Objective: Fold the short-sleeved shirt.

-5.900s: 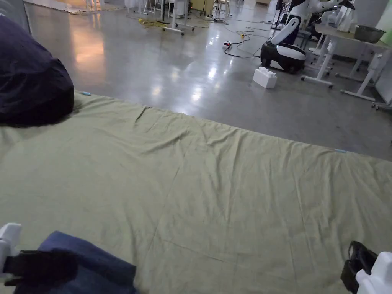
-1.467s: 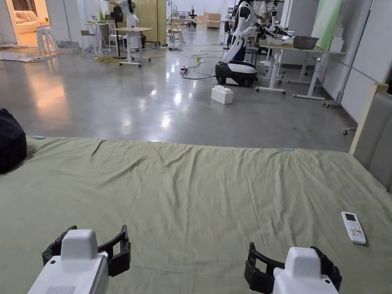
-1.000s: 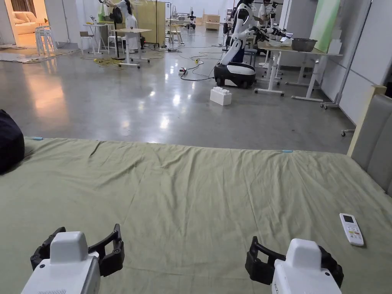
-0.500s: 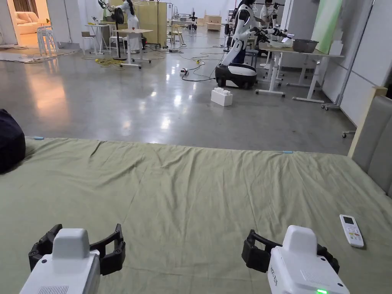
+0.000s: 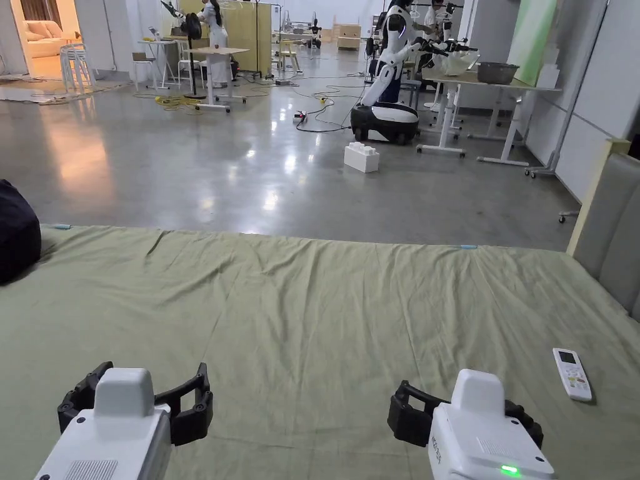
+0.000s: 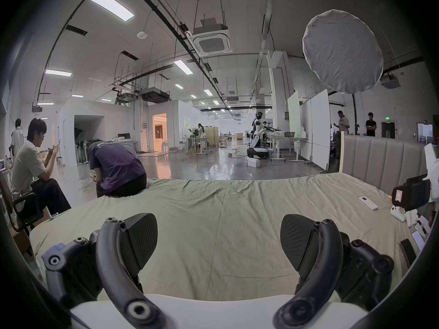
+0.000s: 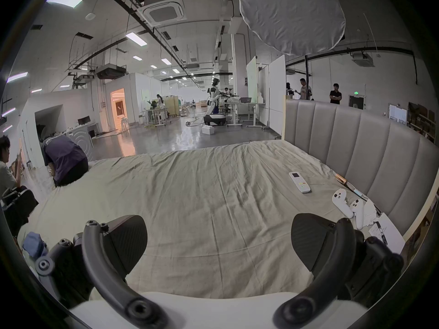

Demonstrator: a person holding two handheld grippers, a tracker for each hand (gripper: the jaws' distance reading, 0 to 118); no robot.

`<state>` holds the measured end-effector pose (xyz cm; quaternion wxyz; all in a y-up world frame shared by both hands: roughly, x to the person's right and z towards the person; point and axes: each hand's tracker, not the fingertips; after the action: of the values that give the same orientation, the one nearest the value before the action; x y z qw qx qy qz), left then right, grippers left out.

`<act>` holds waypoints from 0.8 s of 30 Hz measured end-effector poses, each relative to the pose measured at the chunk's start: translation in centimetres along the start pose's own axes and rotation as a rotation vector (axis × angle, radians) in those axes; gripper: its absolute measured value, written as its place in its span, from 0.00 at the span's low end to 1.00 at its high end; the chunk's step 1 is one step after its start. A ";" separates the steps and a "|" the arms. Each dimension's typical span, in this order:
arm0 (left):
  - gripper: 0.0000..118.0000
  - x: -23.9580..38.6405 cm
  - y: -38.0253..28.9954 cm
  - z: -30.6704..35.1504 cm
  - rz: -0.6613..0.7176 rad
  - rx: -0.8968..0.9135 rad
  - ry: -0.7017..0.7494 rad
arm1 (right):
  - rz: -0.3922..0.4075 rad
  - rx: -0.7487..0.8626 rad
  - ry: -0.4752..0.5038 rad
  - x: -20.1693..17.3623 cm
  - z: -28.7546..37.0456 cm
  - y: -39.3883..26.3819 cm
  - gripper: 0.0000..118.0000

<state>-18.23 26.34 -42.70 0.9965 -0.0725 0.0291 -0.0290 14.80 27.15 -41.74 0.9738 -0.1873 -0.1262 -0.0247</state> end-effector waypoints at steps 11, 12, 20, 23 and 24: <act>0.89 0.0 0.0 0.0 -0.002 -0.001 0.007 | -0.003 -0.009 -0.008 0.2 -0.3 -0.7 1.00; 0.89 0.0 0.0 -0.1 0.000 -0.004 0.008 | -0.004 -0.009 -0.007 0.2 -0.3 -0.7 1.00; 0.90 -0.2 -0.3 -0.2 0.013 -0.018 0.010 | 0.015 0.018 0.004 0.3 0.1 -0.2 1.00; 0.90 -0.2 -0.3 -0.2 0.015 -0.019 0.008 | 0.005 0.019 0.008 0.6 0.1 -0.1 1.00; 0.90 -0.2 -0.3 -0.2 0.016 -0.019 0.008 | -0.009 0.019 0.007 0.7 0.2 0.0 1.00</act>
<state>-18.43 26.07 -42.85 0.9959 -0.0818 0.0339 -0.0208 15.41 27.19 -41.43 0.9758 -0.1776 -0.1240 -0.0285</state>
